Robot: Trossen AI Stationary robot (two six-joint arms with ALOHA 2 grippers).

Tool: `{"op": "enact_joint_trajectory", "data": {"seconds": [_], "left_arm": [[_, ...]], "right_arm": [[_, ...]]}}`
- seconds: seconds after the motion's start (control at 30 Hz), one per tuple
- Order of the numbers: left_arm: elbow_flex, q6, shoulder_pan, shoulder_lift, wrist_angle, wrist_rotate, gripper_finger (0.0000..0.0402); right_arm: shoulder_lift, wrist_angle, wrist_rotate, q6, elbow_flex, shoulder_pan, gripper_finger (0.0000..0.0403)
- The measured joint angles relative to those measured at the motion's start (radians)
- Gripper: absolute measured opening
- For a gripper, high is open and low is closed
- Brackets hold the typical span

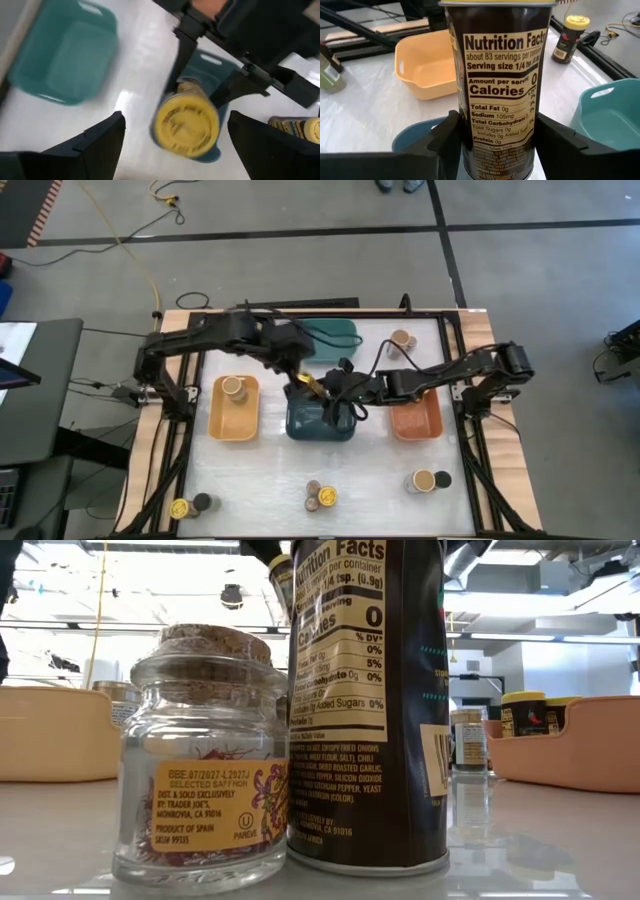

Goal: Sort spices by type
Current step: Put the yellow seasoning bottle into the orange bin

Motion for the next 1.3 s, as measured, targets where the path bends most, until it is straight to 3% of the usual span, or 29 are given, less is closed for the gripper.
{"op": "enact_joint_trajectory", "data": {"seconds": [0.23,0.33,0.5,0.63,0.77,0.97,1.13,1.3], "left_arm": [[-0.096,-0.006,-0.072,-0.207,0.01,-0.278,0.0338],[-0.243,-0.021,-0.107,-0.337,0.095,-0.348,0.0338],[-0.557,-0.12,-0.157,-0.535,0.34,-0.353,0.0338],[-0.805,-0.162,-0.179,-0.641,0.592,-0.354,0.0338],[-1.032,-0.134,-0.182,-0.687,0.966,-0.353,0.0337],[-1.218,-0.083,-0.163,-0.662,1.499,-0.282,0.0338],[-1.225,-0.082,-0.143,-0.614,1.575,-0.174,0.0338],[-1.225,-0.092,-0.14,-0.587,1.568,-0.144,0.0338]], "right_arm": [[-0.092,-0.11,0.059,0.035,0.0,0.0,0.0232],[-0.157,-0.209,0.083,0.1,0.0,0.001,0.0232],[-0.244,-0.285,0.172,0.225,-0.049,0.037,0.0232],[-0.27,-0.118,0.22,0.235,-0.142,0.091,0.0233],[-0.241,0.249,0.226,0.2,-0.238,0.109,0.0233],[-0.137,0.634,0.176,0.106,-0.259,0.077,0.0233],[-0.092,0.668,0.136,0.111,-0.219,0.071,0.0233],[-0.092,0.682,0.122,0.078,-0.179,0.071,0.0233]]}}
